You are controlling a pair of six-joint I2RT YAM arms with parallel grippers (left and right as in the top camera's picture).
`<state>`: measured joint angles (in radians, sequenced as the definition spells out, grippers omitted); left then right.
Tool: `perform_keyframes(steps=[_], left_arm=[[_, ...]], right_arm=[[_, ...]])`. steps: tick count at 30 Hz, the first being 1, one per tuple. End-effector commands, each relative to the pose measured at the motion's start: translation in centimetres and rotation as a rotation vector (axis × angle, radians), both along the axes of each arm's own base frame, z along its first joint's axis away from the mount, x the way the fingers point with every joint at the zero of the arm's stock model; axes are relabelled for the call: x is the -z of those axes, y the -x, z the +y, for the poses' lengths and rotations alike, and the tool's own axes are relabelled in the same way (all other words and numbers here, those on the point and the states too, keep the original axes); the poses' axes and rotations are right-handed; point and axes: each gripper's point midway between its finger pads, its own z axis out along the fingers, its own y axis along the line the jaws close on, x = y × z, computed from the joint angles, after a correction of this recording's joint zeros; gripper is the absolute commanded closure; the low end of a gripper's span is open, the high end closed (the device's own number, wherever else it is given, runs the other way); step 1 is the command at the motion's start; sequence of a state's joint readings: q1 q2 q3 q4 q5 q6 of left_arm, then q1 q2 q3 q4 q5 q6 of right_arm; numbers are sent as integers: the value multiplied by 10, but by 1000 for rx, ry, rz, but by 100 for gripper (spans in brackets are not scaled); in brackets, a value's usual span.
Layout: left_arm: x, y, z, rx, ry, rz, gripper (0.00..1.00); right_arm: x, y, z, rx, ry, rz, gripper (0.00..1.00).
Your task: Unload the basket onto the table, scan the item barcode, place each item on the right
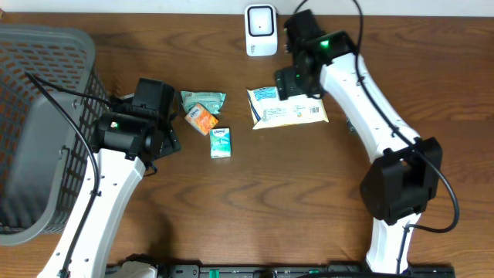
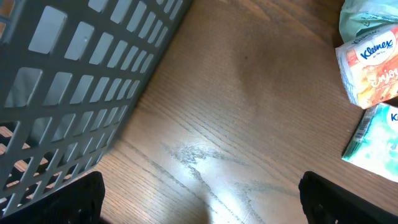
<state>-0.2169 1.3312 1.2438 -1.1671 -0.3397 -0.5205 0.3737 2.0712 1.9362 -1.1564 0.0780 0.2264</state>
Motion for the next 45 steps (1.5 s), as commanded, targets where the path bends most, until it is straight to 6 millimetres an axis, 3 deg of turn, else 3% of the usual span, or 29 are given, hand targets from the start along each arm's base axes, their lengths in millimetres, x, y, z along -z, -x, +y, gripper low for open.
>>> perform_keyframes(steps=[1,15,18,21,24,29,33,38,45], left_arm=[[-3,0,4,-13,-9,-12,2],[-3,0,4,-13,-9,-12,2],[-3,0,4,-13,-9,-12,2],[-3,0,4,-13,-9,-12,2],[-3,0,4,-13,-9,-12,2],[-3,0,4,-13,-9,-12,2],[-3,0,4,-13,-9,-12,3],[-3,0,4,-13,-9,-12,3],[-3,0,4,-13,-9,-12,2]], right_arm=[[7,0,-10,15,7,21,12],[43,13,-17,19,31,84,11],[44,13,-16,19,25,84,11],[44,14,-10,14,-7,89,9],[44,19,4,-7,-88,120,1],[41,33,29,-44,-232,192,1],[44,45,26,-32,-221,243,1],[60,61,25,-5,-201,300,1],[85,66,20,105,-209,321,1]])
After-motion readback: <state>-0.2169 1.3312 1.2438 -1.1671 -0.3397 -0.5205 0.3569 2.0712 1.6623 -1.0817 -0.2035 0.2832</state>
